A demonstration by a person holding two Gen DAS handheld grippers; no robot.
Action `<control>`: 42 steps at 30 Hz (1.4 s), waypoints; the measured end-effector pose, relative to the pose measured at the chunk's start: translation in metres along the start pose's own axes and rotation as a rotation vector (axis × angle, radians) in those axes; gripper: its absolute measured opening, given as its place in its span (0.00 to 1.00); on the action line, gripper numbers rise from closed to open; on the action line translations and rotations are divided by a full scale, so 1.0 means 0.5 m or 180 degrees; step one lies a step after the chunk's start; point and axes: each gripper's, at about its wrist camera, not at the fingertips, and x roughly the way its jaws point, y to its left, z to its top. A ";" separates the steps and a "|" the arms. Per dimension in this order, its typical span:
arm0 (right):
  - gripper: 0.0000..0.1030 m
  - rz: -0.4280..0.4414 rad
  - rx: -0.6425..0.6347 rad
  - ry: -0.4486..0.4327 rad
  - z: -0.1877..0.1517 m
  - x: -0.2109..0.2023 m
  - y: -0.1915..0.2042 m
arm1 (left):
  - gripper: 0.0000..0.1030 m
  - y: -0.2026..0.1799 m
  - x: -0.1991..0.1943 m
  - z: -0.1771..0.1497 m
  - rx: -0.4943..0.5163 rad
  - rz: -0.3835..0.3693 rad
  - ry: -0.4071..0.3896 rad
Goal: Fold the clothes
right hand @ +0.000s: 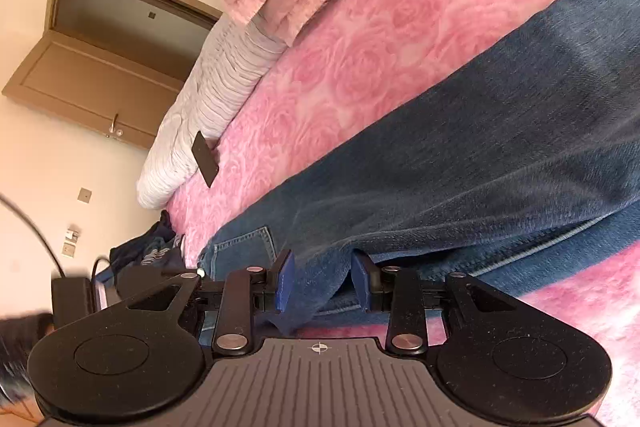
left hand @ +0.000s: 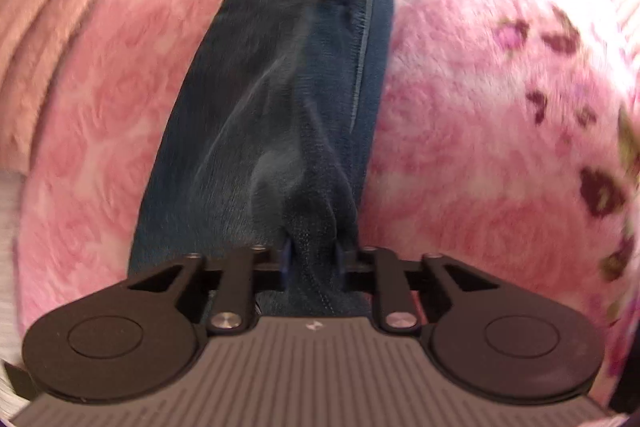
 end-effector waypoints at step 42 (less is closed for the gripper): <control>0.77 0.1331 -0.0083 0.1305 -0.133 0.197 0.052 | 0.27 0.140 0.044 -0.184 -0.0332 -0.0386 0.0158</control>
